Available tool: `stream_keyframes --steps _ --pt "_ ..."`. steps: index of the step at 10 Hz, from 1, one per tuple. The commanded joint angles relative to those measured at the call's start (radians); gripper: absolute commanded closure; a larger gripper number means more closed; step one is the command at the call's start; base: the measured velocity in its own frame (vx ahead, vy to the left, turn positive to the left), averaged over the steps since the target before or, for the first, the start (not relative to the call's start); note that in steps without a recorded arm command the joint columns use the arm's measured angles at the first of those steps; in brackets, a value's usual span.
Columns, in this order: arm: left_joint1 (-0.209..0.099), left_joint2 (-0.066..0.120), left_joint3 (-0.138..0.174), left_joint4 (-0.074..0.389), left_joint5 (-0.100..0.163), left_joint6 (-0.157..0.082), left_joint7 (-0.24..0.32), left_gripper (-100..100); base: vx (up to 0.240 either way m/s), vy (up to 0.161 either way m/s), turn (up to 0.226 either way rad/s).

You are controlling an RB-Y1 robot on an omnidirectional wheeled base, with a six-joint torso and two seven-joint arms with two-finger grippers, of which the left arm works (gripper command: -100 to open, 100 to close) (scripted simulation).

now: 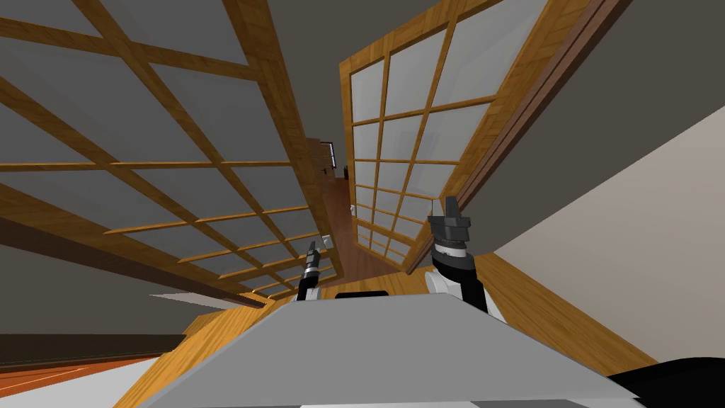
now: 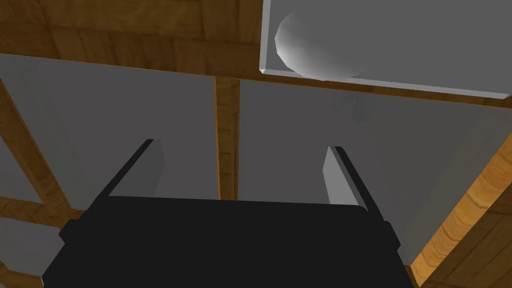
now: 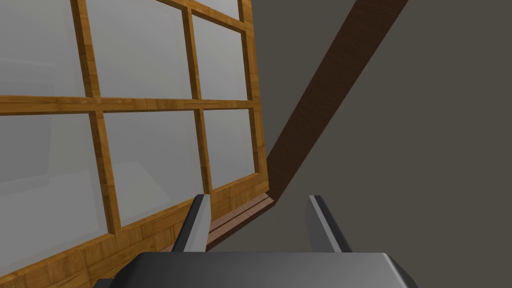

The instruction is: Push the door open

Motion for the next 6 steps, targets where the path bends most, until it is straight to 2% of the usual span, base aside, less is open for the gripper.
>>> stream_keyframes --steps 1,3,4,5,6 --pt "-0.002 0.0 -0.005 0.002 0.012 0.0 0.029 -100 -0.028 0.007 -0.024" --pt "-0.008 -0.003 -0.026 0.008 0.06 0.0 0.096 -100 -0.041 0.01 -0.056" --pt "-0.008 -0.003 -0.026 0.008 0.06 0.0 0.113 -100 -0.044 0.013 -0.027" --pt "-0.011 -0.005 -0.036 0.011 0.084 -0.001 0.148 -100 -0.035 0.008 -0.035" --pt "-0.011 -0.005 -0.036 0.011 0.084 -0.001 0.154 -100 -0.026 0.006 -0.023"
